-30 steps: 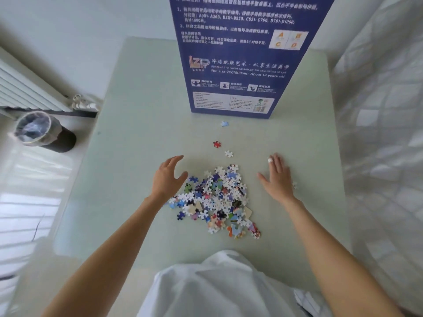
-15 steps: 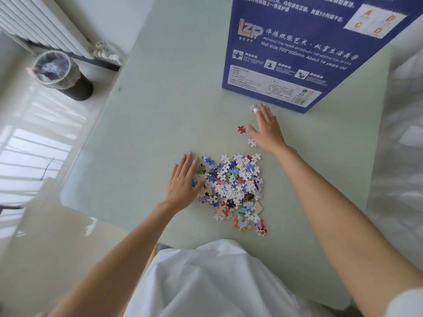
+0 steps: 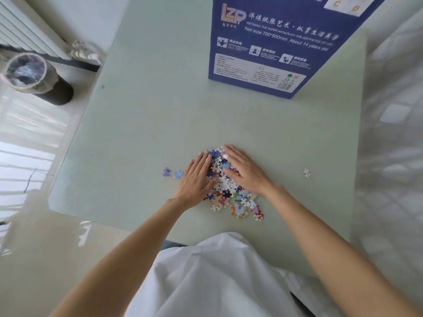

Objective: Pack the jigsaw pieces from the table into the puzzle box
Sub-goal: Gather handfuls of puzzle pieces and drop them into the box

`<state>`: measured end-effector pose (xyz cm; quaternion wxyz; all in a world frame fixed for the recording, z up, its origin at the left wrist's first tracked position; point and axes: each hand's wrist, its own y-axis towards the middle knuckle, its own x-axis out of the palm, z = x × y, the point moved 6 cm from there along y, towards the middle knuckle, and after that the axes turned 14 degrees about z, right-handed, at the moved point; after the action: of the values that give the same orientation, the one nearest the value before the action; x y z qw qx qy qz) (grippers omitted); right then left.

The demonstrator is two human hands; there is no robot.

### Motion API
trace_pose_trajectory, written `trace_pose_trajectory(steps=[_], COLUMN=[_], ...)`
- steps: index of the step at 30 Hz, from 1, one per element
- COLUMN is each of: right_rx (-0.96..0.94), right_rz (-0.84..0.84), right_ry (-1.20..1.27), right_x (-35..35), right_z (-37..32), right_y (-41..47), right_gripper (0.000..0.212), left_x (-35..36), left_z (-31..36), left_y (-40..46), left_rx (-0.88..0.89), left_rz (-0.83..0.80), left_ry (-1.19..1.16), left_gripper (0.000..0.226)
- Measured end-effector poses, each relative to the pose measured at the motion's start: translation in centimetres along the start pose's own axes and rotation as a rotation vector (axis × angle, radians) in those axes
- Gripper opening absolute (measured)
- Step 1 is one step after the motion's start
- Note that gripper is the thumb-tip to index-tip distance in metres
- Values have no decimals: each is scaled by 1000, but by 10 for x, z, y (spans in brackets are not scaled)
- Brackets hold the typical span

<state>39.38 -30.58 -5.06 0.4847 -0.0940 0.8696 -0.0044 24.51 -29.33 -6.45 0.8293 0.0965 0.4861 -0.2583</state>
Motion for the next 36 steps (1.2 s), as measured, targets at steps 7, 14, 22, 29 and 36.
trace_pose_trajectory(steps=[7, 14, 22, 29, 36], right_rx=[413, 742, 446, 555, 485], right_rz=[538, 434, 276, 349, 250], right_ry=[-31, -81, -42, 38, -104], right_x=[-48, -31, 5, 2, -2], right_z=[50, 84, 1, -17, -20], right_y=[-79, -130, -107, -87, -52], right_gripper=[35, 64, 81, 77, 86], left_x=[10, -27, -49, -26, -17], left_z=[22, 9, -47, -6, 14], left_y=[1, -18, -54, -43, -16], left_rx=[98, 140, -301, -234, -216], left_rz=[-16, 164, 162, 58, -2], left_ry=[-40, -113, 189, 9, -24], left_gripper=[64, 46, 99, 107, 107])
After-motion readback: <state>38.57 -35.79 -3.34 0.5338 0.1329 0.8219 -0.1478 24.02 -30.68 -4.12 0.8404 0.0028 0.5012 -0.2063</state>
